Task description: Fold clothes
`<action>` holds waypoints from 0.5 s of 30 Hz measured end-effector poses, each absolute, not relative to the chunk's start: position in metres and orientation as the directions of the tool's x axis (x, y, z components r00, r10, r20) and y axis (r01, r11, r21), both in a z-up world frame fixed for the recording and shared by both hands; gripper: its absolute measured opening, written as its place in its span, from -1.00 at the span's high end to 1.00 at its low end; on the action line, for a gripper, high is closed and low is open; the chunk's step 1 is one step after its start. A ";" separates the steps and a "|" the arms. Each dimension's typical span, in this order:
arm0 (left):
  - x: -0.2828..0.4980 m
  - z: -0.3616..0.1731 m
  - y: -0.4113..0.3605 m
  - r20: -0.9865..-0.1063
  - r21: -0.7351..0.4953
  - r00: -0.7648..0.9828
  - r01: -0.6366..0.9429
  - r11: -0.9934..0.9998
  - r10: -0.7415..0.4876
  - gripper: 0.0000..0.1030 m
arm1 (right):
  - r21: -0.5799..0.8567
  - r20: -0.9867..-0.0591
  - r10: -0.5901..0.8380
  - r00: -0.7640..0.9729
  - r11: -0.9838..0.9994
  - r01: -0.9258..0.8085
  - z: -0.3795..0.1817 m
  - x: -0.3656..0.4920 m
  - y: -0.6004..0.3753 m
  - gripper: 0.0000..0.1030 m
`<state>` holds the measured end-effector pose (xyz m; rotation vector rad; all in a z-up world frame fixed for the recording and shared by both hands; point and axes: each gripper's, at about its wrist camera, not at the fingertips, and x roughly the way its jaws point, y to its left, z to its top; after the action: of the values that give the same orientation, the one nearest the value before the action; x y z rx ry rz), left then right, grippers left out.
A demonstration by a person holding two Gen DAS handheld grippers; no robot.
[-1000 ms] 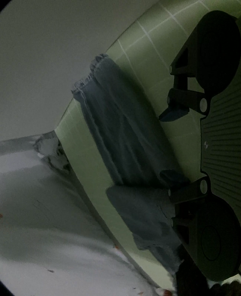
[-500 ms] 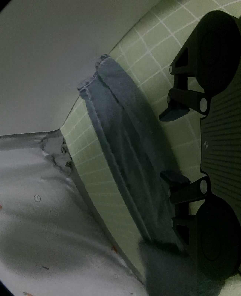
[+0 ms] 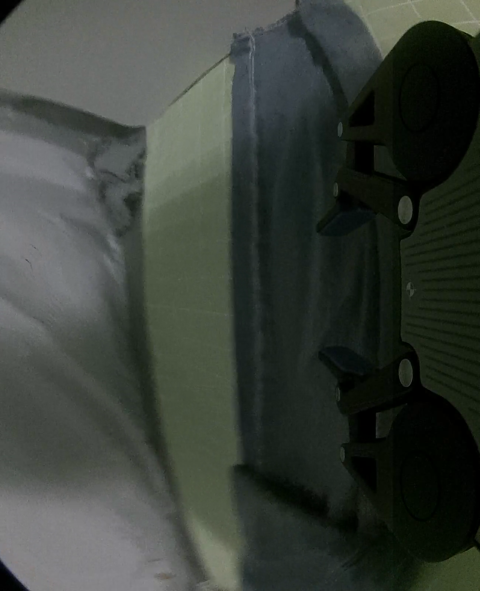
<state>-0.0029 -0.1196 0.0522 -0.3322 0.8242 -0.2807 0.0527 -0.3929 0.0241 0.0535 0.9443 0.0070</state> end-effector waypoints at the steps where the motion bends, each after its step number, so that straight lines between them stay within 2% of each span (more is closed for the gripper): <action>1: -0.002 0.051 -0.130 -0.667 -0.397 0.633 0.144 0.906 -0.393 -0.54 | 0.048 -0.821 0.023 0.570 0.998 0.028 0.019 0.050 -0.394 -0.61; 4: 0.006 0.048 -0.159 -0.673 -0.371 0.603 0.225 0.901 -0.428 -0.59 | 0.042 -0.829 0.015 0.559 0.998 0.035 0.018 0.027 -0.399 -0.64; 7: 0.017 0.037 -0.170 -0.692 -0.365 0.575 0.243 0.899 -0.437 -0.59 | 0.020 -0.851 -0.006 0.525 0.999 0.044 0.018 0.006 -0.402 -0.80; 11: 0.030 0.018 -0.189 -0.741 -0.328 0.537 0.232 0.916 -0.402 -0.59 | 0.040 -0.864 -0.007 0.504 0.996 0.083 0.015 -0.031 -0.421 -0.82; 15: 0.033 0.005 -0.195 -0.774 -0.307 0.504 0.232 0.923 -0.384 -0.59 | 0.135 -0.836 -0.025 0.549 0.959 0.249 0.018 -0.044 -0.464 -0.80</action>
<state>0.0325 -0.1951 0.0045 -0.1715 0.9751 -0.3743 -0.0440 -0.4642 0.0179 0.2494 0.9794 -0.1639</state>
